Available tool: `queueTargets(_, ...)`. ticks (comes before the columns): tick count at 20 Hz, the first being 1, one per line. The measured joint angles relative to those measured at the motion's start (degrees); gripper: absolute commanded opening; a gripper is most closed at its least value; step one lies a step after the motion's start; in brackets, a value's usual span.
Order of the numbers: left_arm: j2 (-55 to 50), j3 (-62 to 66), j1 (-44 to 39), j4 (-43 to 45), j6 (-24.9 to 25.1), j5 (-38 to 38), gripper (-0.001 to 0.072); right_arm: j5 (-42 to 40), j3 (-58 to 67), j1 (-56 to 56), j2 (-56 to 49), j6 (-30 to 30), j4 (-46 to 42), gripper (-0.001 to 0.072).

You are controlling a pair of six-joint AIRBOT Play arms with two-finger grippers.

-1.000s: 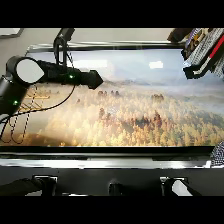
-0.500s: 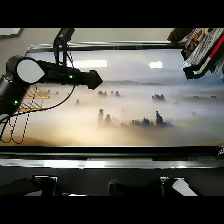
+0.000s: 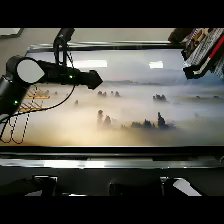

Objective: Fold the clothes and pants, and hang the long-sleeved shirts on hangers.

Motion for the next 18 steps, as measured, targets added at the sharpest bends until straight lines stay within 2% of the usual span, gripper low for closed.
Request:
queueTargets(3, 0.0, 0.0, 0.0, -0.02, -0.04, 0.0, 0.068, -0.9, 0.0, -0.39, -0.48, 0.17, 0.59, 0.0045)
queueTargets(4, 0.0, 0.0, 0.0, -0.02, -0.04, 0.0, 0.0679, -1.16, 0.0, -0.46, -0.48, 0.22, 0.81, 0.0192)
queueTargets(6, 0.0, 0.0, 0.0, -0.02, -0.11, 0.0, 0.0682, -1.2, 0.0, -0.5, -0.26, 0.33, 1.49, 0.0668)
queueTargets(9, 0.26, 0.0, 0.46, 0.07, -2.49, 0.0, 0.0683, 0.59, 0.0, -0.55, 1.36, 0.2, 1.88, 0.0677)
queueTargets(12, 1.49, 0.0, 2.51, 1.25, -7.78, 0.0, 0.0683, 2.03, 0.0, -0.57, 4.87, -0.37, 1.49, 0.0687)
queueTargets(15, 4.0, 0.0, 5.86, 2.21, -10.8, 0.0, 0.0683, 1.49, 0.02, -0.57, 10.08, -0.76, 1.6, 0.0685)
queueTargets(18, 7.08, 0.0, 9.49, 3.43, -12.09, 0.0, 0.0683, -2.21, 0.04, -0.57, 14.69, -1.01, 9.4, 0.0677)
